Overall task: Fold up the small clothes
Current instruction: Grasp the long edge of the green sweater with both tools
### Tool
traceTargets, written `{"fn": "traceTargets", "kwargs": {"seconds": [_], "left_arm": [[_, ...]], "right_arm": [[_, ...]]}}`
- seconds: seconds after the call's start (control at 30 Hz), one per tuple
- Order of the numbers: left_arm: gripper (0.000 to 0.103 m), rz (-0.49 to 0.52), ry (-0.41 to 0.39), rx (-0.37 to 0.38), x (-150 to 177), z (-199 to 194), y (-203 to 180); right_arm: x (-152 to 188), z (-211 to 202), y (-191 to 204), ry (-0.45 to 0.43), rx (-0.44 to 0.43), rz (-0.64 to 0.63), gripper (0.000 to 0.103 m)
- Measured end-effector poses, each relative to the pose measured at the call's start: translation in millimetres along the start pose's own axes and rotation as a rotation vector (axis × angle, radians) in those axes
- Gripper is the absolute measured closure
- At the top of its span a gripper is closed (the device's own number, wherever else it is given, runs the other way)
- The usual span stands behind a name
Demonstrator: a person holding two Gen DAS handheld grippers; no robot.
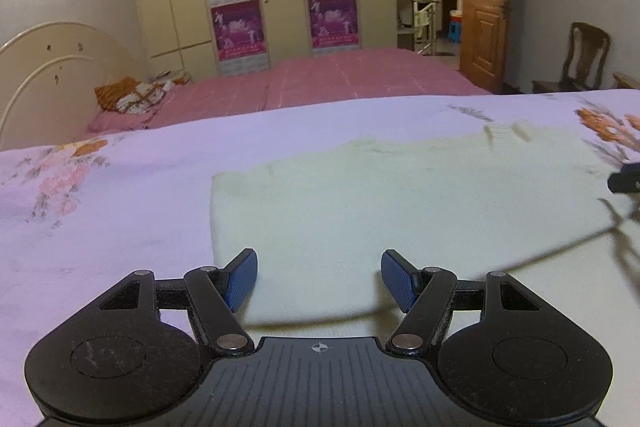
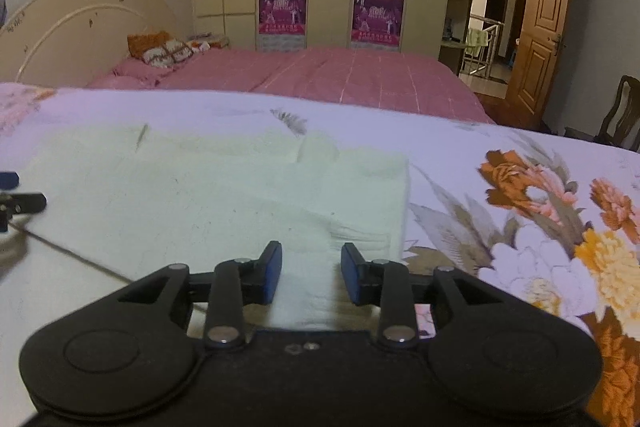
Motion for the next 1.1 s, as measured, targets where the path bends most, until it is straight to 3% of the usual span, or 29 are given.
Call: {"fn": "traceTargets", "kwargs": {"seconds": [0.07,0.13,0.33,0.43,0.7,0.87,1.1], "left_arm": [[0.025,-0.008,0.002,0.006,9,-17,1],[0.023,-0.033,0.003,0.013,26,-41,5],[0.023,-0.149,0.059,0.042,86,-106,36],[0.023,-0.190,0.083,0.043,117,-143,51],[0.023,-0.200,0.104,0.091,170,-228,65],[0.040,-0.307,0.143,0.163,192,-253,75],[0.040,-0.479,0.215,0.267,229,-269,82]], "right_arm": [[3,-15,-2,-0.012,-0.008,0.001,0.070],[10,-32,-9,-0.014,-0.020,0.028,0.069],[59,-95,-34,0.045,-0.076,0.155,0.068],[83,-127,-34,0.071,-0.060,0.173,0.068],[138,-213,-21,0.102,-0.099,0.272,0.063],[171,-244,-18,0.140,-0.152,0.367,0.060],[208,-267,-16,0.192,-0.205,0.490,0.060]]}}
Point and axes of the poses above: each gripper's, at about its wrist camera, not at the fingertips, and z roughly the way its jaws point, y to its left, x to its underside, the point moved 1 cm from there along z, roughly the way its jaws point, and after that the axes turned 3 degrees about -x, right-handed, at the moved point
